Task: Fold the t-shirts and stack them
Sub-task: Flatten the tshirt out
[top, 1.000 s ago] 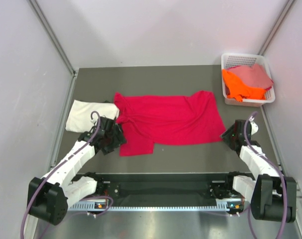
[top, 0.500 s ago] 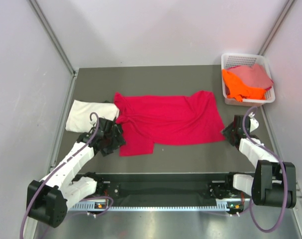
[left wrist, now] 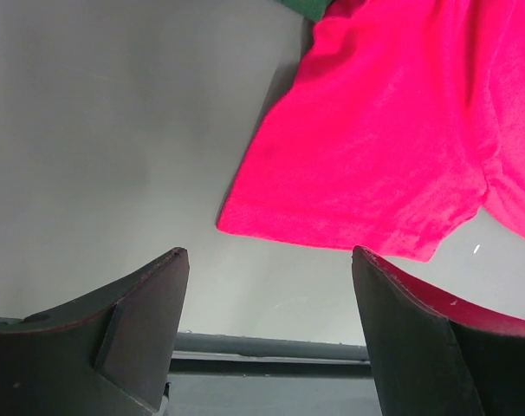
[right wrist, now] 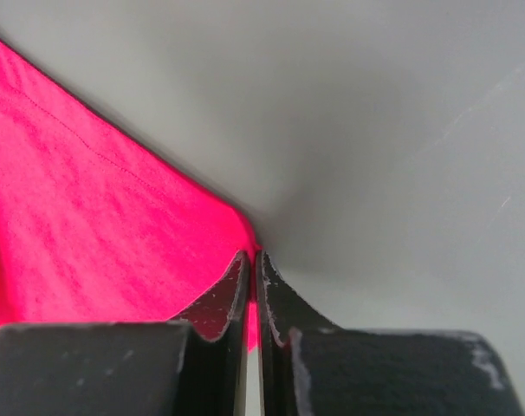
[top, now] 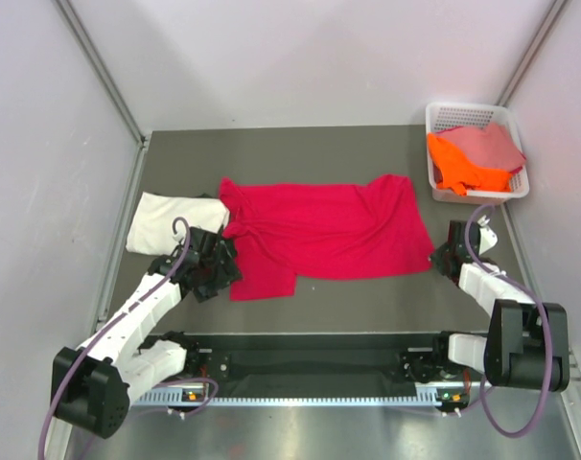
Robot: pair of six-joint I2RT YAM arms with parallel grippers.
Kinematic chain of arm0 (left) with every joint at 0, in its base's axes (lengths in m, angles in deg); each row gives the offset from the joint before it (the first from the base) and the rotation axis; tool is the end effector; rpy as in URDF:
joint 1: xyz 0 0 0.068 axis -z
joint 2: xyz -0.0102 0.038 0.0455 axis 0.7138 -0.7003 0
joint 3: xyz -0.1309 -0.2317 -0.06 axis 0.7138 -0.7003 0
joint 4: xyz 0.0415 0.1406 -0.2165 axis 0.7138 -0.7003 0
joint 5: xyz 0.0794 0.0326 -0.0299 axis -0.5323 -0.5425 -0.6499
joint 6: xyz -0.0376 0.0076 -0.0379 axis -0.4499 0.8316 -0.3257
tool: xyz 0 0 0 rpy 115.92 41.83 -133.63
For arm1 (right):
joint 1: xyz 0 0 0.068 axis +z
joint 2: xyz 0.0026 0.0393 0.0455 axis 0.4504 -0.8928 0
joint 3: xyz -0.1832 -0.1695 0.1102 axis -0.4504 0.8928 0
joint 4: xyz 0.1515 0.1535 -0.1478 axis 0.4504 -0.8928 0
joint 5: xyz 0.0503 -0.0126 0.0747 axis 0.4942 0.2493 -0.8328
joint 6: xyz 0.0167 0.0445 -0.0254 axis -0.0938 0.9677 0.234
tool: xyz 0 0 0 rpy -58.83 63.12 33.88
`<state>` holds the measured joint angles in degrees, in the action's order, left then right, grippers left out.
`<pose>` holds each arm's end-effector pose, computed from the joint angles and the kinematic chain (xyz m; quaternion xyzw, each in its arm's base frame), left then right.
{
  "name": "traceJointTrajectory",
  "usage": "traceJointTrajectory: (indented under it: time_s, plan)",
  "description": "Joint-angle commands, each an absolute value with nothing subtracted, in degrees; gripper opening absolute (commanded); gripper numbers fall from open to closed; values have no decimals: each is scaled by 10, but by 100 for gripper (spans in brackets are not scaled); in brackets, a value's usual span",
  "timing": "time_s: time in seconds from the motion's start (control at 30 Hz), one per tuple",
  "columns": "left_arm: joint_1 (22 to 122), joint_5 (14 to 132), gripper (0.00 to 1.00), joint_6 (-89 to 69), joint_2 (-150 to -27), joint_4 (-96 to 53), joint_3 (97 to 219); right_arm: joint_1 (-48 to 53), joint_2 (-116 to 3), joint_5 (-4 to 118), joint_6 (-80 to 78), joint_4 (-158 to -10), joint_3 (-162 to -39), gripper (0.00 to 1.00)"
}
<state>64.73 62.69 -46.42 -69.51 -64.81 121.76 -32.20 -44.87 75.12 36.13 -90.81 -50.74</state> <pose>0.1663 -0.0565 0.2063 -0.2442 0.9390 -0.1198 0.2105 0.2127 -0.0265 0.1496 0.4177 0.8425 0.0295 0.3388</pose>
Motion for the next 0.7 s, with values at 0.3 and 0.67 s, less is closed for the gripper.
traceJointTrajectory:
  time_s: [0.3, 0.67]
  plan:
    - [648, 644, 80, -482, -693, -657, 1192, -326, -405, 761, 332, -922, -522, 0]
    - [650, 665, 79, -487, -739, -633, 1180, -326, -396, 759, 329, -894, -497, 0]
